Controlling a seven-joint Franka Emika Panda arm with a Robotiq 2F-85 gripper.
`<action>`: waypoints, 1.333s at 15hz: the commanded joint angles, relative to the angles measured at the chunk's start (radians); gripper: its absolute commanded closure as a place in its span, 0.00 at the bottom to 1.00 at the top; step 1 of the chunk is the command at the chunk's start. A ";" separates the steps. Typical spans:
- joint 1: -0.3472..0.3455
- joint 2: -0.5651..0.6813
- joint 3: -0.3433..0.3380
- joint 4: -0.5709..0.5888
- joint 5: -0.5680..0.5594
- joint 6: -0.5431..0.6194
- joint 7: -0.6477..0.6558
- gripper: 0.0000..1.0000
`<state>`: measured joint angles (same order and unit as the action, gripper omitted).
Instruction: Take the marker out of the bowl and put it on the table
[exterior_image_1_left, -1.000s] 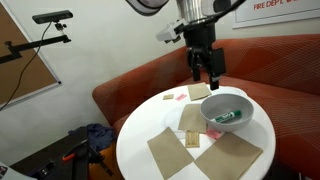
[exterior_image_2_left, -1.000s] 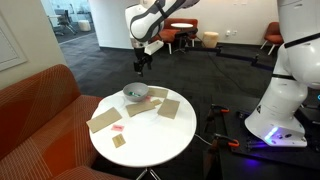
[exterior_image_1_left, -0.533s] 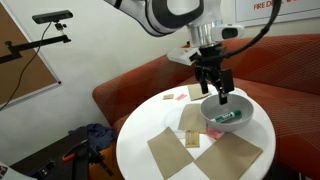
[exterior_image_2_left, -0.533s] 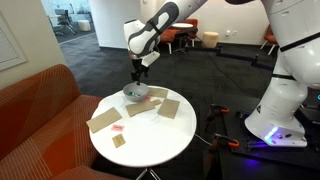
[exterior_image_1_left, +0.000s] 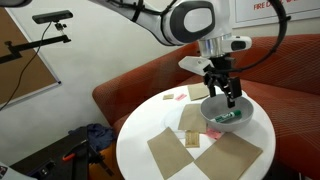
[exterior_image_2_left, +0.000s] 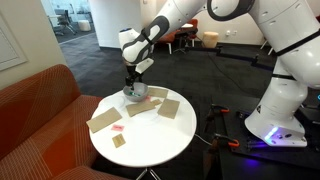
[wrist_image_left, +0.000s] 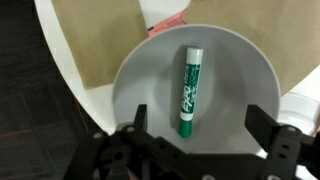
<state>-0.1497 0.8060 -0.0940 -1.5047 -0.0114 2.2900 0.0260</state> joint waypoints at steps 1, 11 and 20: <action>-0.013 0.084 0.013 0.117 0.022 -0.036 -0.010 0.00; -0.023 0.181 0.020 0.215 0.030 -0.060 -0.015 0.00; -0.030 0.222 0.021 0.265 0.030 -0.113 -0.021 0.47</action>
<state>-0.1630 1.0050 -0.0874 -1.2914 -0.0009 2.2299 0.0250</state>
